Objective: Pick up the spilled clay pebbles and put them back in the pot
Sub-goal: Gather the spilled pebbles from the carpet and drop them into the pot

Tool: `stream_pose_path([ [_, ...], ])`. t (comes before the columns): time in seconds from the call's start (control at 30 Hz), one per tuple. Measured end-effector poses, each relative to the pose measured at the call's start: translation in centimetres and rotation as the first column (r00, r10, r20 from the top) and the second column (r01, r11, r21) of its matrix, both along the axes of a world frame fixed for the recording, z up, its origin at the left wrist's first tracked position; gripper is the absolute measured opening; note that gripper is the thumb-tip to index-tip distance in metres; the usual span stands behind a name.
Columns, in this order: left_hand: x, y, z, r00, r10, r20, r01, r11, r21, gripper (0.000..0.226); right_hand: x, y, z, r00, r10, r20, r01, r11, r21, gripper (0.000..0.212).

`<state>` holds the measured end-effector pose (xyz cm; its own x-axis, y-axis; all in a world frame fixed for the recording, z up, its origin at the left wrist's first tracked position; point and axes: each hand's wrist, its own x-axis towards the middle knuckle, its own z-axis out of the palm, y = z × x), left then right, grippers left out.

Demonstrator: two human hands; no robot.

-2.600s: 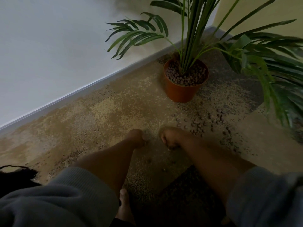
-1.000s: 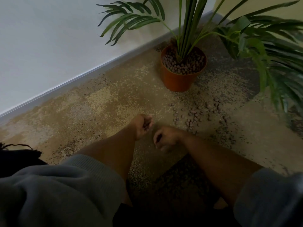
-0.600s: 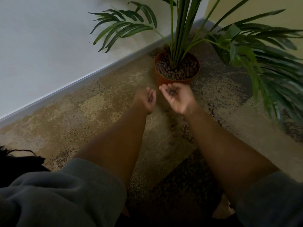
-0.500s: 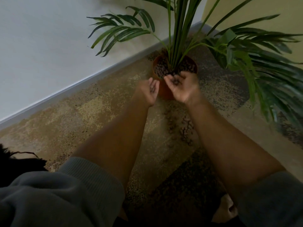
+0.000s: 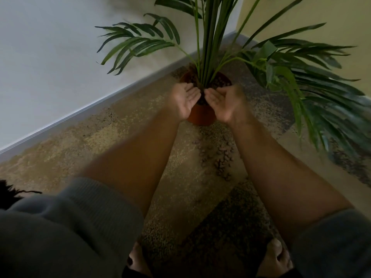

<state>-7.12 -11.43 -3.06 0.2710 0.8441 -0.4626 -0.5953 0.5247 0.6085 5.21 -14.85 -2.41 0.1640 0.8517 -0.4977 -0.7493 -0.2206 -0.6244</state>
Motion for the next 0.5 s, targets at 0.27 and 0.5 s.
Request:
stream_pose_path([
  [0.27, -0.8, -2.1, -6.6, 0.827, -0.182, -0.531, 0.184, 0.982, -0.049, 0.037, -0.1, -1.5, -6.4, 0.792, 0.349, 0.501, -0.173, 0.915, -0.364, 0.035],
  [0.5, -1.5, -1.4, -12.3, 0.604, -0.240, -0.760, 0.422, 0.905, 0.050, 0.038, 0.1, -2.4, -10.5, -0.101, 0.561, 0.822, -0.159, 0.806, -0.570, 0.035],
])
